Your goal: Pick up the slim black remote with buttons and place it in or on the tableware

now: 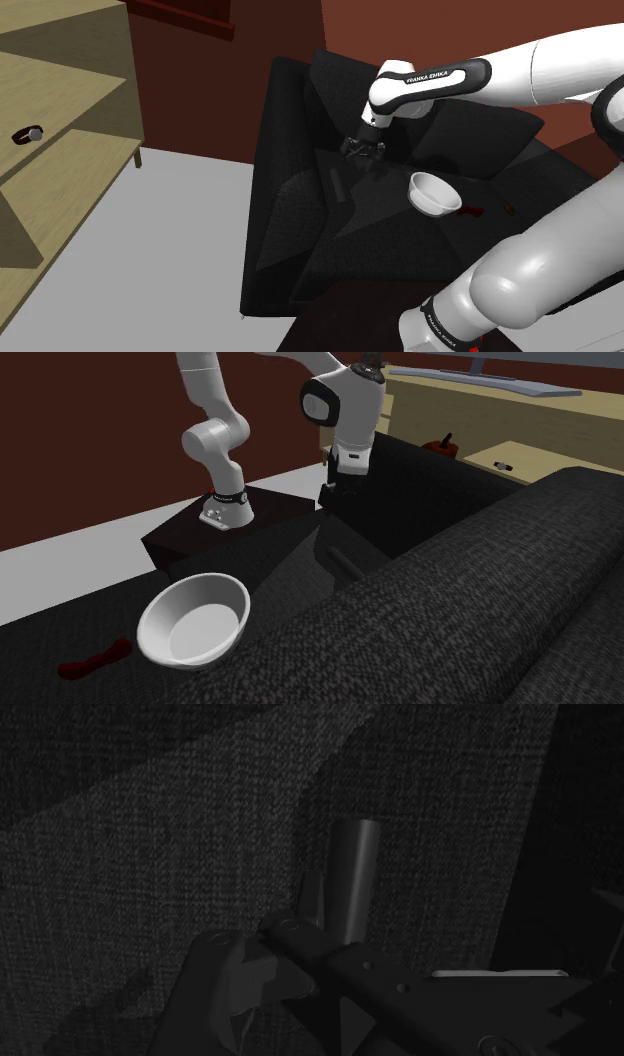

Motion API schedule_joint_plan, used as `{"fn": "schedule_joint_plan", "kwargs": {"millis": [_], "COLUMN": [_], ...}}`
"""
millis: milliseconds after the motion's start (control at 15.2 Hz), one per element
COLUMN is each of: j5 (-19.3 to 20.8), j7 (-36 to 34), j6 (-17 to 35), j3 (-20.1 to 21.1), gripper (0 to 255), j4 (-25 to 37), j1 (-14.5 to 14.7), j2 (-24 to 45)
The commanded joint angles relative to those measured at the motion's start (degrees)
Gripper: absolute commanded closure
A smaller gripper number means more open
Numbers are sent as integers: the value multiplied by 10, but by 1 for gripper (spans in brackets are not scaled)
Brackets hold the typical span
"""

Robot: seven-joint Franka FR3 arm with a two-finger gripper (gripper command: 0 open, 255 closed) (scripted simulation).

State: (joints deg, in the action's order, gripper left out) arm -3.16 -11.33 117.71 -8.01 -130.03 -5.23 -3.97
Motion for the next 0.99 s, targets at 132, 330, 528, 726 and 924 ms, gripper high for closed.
{"fn": "schedule_joint_plan", "kwargs": {"millis": [132,330,528,726,924], "j5": [-20,-40,-59,-67,-72], "j7": [7,12,17,20,23], "j6": [33,51,64,80,101], "j3": [-12,-18,-21,-20,-17], "gripper": [0,0,0,0,0], "j4": [38,75,118,122,113], "j1": [-11,-22,-34,-37,-38], "j2": [84,150,217,240,252]}}
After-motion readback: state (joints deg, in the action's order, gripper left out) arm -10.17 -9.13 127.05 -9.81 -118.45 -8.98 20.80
